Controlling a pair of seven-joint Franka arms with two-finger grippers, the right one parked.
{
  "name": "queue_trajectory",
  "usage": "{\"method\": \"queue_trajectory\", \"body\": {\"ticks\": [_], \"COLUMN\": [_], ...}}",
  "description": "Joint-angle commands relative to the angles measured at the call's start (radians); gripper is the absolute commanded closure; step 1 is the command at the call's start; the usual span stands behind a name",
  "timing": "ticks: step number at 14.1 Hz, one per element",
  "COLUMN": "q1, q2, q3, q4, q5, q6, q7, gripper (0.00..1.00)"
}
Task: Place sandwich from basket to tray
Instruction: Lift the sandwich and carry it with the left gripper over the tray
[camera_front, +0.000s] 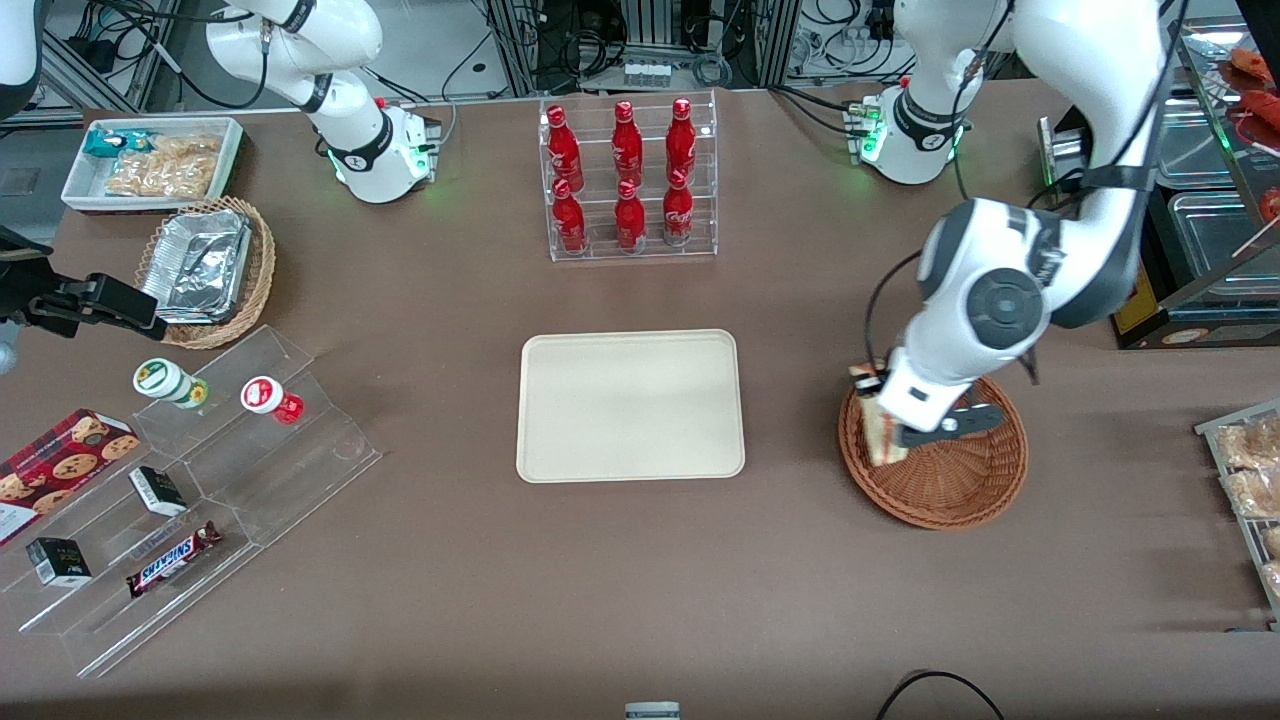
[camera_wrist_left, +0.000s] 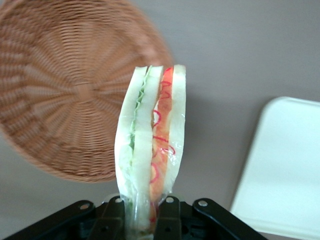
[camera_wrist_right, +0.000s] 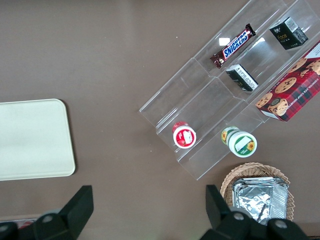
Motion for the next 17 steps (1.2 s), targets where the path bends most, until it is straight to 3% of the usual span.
{"method": "queue_trajectory", "body": {"ticks": [1, 10, 13, 17], "q1": [-0.106, -0.41, -0.482, -0.507], "q2": [0.106, 0.41, 0.47, 0.504], "q3": [0.009, 0.006, 0.009, 0.011], "q4": [0.126, 0.46, 0.496, 0.503], "q5": [-0.003, -0.006, 0.005, 0.008], "q6": [-0.027, 0.031, 0.086, 0.119], "q7": [-0.029, -0.324, -0.43, -0.446], "gripper": [0.92, 0.93, 0.93, 0.92]}}
